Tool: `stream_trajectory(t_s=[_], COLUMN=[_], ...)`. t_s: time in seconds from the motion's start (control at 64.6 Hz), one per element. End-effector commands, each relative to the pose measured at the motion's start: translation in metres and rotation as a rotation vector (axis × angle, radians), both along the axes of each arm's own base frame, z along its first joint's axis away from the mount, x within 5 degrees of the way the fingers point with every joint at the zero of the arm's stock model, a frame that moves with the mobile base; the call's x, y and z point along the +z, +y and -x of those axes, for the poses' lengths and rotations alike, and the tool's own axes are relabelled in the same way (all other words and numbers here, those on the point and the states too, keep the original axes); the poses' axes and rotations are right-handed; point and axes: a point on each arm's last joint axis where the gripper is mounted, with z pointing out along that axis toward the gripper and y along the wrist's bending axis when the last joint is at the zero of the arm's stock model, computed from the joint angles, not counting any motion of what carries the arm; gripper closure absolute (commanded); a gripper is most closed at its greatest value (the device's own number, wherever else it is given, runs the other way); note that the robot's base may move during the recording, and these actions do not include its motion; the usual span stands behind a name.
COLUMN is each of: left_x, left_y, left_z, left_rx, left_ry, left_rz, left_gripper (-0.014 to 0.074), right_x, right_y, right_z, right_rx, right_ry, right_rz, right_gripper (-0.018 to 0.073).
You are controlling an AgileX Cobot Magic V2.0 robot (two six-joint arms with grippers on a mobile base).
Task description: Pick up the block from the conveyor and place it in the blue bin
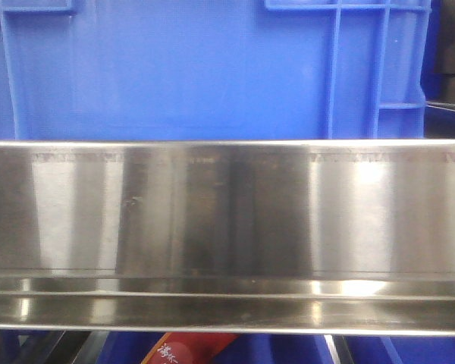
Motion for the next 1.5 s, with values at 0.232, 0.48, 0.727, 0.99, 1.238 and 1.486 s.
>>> stream_trajectory(t_s=[0.232, 0.48, 0.727, 0.99, 1.238, 1.486], left_x=[0.006, 0.017, 0.052, 0.055, 0.018, -0.018], left_y=[0.0, -0.003, -0.022, -0.061, -0.096, -0.121], left_z=[0.001, -0.009, -0.061, -0.135, -0.182, -0.211], left_rx=[-0.006, -0.01, -0.078, -0.287, -0.398, -0.422], left_ry=[-0.066, -0.079, 0.055, 0.192, 0.334, 0.43], left_rz=[0.033, 0.022, -0.074, -0.071, -0.131, -0.272], left_gripper=[0.0708, 0.0708, 0.0708, 0.0708, 0.0708, 0.0708], right_x=[0.008, 0.014, 0.045, 0.052, 0.018, -0.015], right_y=[0.0, 0.006, 0.029, 0.069, 0.099, 0.129], right_z=[0.0, -0.004, -0.04, -0.1, -0.149, -0.177], right_rx=[0.0, 0.036, 0.098, 0.197, 0.251, 0.313], right_ry=[-0.076, -0.059, -0.016, 0.122, 0.272, 0.354], right_rz=[-0.018, -0.082, -0.058, -0.039, -0.018, 0.077], right_gripper=[0.0722, 0.0722, 0.0722, 0.0722, 0.0722, 0.0722])
